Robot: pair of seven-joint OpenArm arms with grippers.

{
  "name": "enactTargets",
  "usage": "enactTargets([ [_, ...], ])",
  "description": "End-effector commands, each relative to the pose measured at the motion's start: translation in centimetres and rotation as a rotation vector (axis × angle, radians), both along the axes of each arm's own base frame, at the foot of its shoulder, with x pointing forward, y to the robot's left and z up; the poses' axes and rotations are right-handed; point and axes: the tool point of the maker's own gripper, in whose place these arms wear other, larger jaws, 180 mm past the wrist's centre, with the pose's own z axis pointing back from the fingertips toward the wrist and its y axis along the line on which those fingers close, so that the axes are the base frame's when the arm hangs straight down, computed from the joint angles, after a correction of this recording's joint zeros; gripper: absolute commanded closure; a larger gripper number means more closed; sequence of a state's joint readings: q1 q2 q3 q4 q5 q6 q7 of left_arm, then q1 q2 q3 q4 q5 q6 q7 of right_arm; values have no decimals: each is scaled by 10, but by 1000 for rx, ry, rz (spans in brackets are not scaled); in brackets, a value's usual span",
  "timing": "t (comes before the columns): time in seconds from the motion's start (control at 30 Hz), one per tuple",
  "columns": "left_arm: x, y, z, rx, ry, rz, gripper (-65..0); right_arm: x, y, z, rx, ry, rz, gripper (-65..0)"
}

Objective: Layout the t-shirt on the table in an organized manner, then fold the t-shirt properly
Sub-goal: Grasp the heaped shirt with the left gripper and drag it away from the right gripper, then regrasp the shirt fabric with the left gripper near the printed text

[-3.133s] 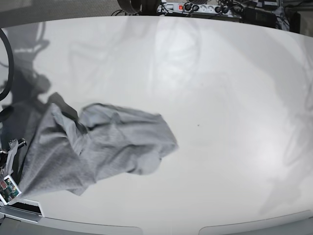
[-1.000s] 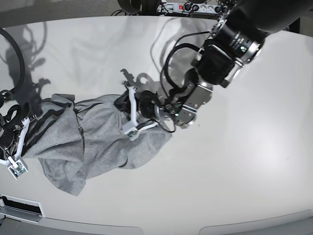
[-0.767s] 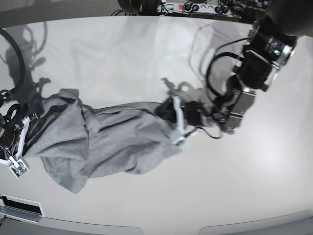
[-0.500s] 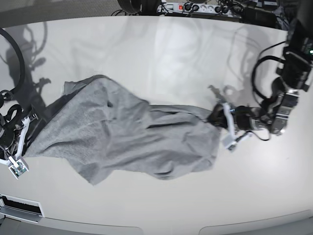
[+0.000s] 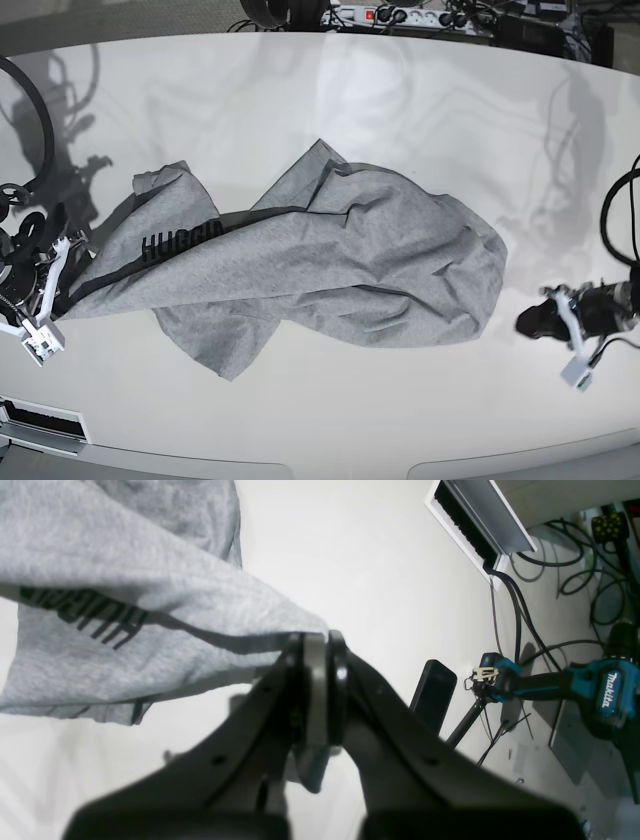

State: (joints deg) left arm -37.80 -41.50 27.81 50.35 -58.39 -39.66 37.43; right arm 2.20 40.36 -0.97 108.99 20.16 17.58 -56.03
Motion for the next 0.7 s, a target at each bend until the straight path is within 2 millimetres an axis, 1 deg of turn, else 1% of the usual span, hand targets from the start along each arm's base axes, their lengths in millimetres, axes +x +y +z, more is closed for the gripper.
enactTargets([
  [0.0,5,-5,17,-29,-22,-14,0,8,-6,18,-20,-53,1,0],
  [0.03,2,-21,17,-52,0,-45,0,8,-5,18,-14,-53,3,0],
  [0.13,-9,-70,8,-98,65,-150,0,7,0,16,1,-41,27,0],
  [0.27,-22,-146,-4,-180,113,-274,0,6,1,16,3,-39,30,0],
  [0.37,-40,-202,-11,-233,164,-373,0,6,1,16,2,-40,30,0],
  [0.43,-55,-236,-15,-255,202,-443,0,6,1,16,2,-40,30,0],
  [0.5,-76,-263,-20,-253,253,-520,0,7,1,16,1,-40,29,0],
  [0.53,-86,-274,-23,-239,279,-563,0,7,0,16,0,-40,29,0],
  [0.6,-105,-290,-29,-187,308,-642,0,7,-1,17,-9,-43,26,0],
  [0.67,-117,-301,-31,-156,304,-696,0,7,-1,17,-9,-42,26,0],
])
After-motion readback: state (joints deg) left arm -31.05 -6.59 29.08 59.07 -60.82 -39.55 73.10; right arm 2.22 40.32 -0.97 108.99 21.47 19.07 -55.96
